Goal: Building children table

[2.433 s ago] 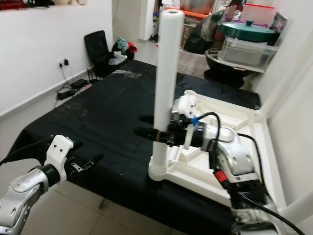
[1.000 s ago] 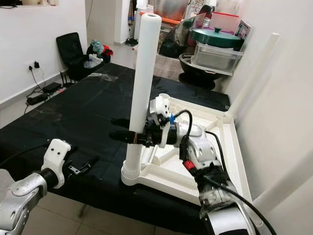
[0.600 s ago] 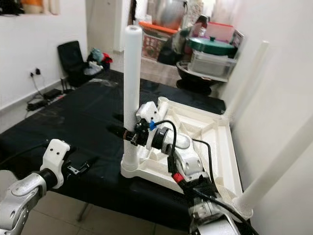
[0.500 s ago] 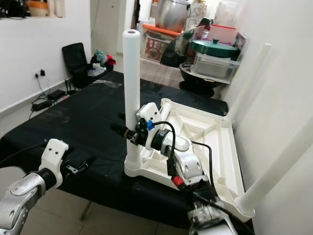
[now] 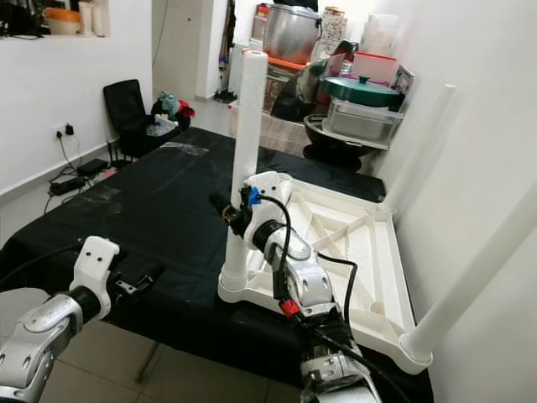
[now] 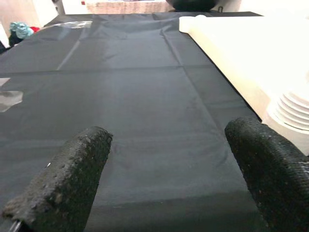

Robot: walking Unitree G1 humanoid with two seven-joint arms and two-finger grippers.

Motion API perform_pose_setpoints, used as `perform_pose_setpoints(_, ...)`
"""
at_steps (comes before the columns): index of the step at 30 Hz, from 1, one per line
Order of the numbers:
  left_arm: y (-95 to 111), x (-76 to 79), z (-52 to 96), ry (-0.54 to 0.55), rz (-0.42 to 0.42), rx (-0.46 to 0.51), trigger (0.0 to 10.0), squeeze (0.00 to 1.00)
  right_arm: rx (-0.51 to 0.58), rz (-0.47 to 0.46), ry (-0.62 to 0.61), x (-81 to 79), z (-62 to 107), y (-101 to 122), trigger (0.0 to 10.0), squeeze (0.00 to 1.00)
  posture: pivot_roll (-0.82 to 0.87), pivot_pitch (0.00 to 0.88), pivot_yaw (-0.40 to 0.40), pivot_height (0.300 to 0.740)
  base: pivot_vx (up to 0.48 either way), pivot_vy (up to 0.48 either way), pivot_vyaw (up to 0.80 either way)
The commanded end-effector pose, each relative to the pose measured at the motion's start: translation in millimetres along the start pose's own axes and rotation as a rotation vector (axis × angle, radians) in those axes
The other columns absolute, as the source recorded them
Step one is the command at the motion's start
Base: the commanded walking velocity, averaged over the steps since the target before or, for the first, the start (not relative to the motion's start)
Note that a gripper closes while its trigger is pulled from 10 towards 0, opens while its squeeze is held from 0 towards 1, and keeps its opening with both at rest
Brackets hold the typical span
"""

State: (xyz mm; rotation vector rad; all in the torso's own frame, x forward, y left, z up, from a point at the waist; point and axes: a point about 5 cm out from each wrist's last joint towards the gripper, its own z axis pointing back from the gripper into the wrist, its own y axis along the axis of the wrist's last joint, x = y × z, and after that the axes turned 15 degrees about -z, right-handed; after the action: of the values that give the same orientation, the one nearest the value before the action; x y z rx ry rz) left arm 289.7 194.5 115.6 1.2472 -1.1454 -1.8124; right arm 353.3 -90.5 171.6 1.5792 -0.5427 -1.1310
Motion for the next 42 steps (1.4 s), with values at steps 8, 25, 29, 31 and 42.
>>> perform_pose_setpoints(8, -6, -2.4, -3.4, 0.036, 0.009, -0.034, 10.0, 0.0, -0.26, -0.184, -0.28, 32.3, 20.1, -72, 0.0, 0.0, 0.11, 0.0, -0.158, 0.74, 0.0, 0.0, 0.0)
perform_pose_setpoints(25, -5, -3.9, -7.9, 0.037, 0.008, -0.039, 10.0, 0.0, -0.101, -0.127, 0.674, -48.7, 29.3, -25, 0.0, 0.0, 0.12, 0.0, -0.152, 0.74, 0.0, 0.0, 0.0)
perform_pose_setpoints(29, -6, -4.3, -7.2, 0.037, 0.005, -0.041, 10.0, 0.0, -0.126, -0.081, 0.806, -54.1, 33.3, -21, 0.0, 0.0, 0.13, 0.0, -0.157, 0.74, 0.0, 0.0, 0.0)
perform_pose_setpoints(31, -6, -4.6, -6.7, 0.038, 0.005, -0.042, 10.0, 0.0, -0.134, -0.06, 0.833, -54.5, 33.8, -20, 0.0, 0.0, 0.13, 0.0, -0.157, 0.74, 0.0, 0.0, 0.0)
perform_pose_setpoints(42, -12, -8.1, -0.6, 0.038, 0.006, -0.066, 10.0, 0.0, -0.317, -0.012, 1.091, -54.4, 45.6, -17, 0.0, 0.0, 0.16, 0.0, -0.176, 0.74, 0.0, 0.0, 0.0)
